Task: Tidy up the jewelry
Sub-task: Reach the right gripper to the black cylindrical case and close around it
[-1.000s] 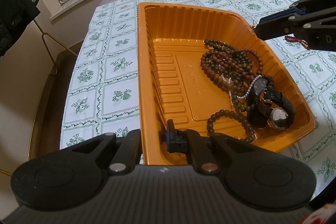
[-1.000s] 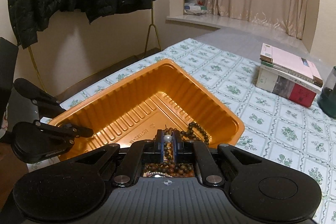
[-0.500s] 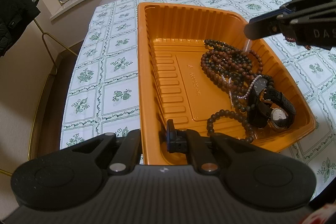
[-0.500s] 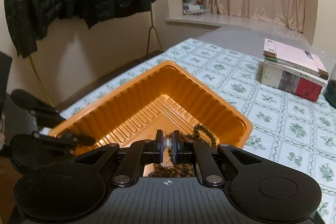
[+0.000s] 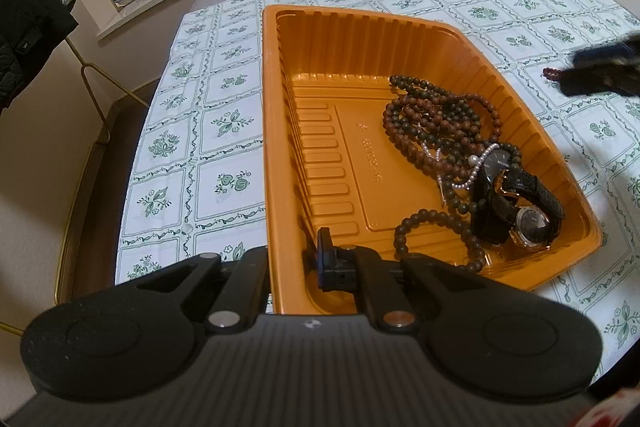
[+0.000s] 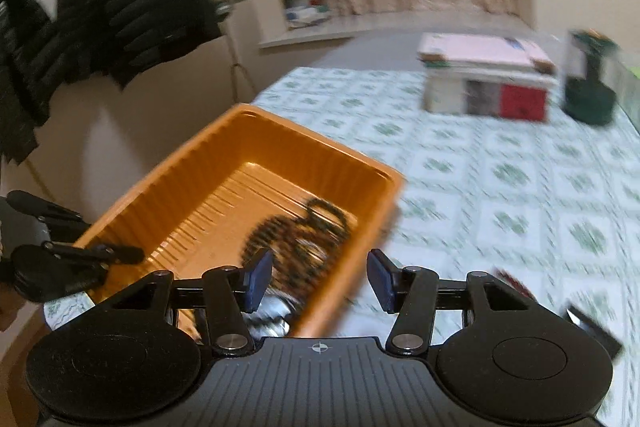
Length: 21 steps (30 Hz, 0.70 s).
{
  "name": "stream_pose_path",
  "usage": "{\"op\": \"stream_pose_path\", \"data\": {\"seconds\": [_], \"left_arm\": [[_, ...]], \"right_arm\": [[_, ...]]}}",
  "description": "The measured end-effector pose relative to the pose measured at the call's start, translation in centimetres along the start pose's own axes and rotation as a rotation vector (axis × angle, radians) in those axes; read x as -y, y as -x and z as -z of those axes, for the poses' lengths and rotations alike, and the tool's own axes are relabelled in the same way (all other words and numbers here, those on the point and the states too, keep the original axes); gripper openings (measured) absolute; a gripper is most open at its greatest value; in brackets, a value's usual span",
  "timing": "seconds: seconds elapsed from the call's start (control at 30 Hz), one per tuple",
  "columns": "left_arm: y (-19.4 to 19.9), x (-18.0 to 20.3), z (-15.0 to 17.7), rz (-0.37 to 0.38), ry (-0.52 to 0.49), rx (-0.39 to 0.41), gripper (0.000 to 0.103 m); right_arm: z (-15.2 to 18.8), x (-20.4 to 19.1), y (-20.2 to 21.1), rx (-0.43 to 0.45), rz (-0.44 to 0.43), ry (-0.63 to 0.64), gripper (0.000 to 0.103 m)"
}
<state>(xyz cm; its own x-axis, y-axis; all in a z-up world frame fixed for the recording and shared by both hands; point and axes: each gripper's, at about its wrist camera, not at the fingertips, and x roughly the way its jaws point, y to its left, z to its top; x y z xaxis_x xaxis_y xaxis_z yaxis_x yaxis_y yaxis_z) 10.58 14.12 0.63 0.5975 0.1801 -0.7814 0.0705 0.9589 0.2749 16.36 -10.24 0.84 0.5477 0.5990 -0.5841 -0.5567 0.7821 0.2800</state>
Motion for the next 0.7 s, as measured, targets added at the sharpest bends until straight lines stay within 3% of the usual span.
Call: {"op": "stream_pose_path", "data": {"seconds": [0.37,0.7], "left_arm": [[0.2,0.1,-0.1,-0.006,0.003,0.002,0.005],[0.3,0.3,-0.1,-0.009,-0.001,0.001,0.005]], "right_arm": [[6.0,8.3,6.2,-0.014,0.232,-0.193,0.053],[7.8,12.5,8.0,-0.02,0.373,-0.242,0.053]]}}
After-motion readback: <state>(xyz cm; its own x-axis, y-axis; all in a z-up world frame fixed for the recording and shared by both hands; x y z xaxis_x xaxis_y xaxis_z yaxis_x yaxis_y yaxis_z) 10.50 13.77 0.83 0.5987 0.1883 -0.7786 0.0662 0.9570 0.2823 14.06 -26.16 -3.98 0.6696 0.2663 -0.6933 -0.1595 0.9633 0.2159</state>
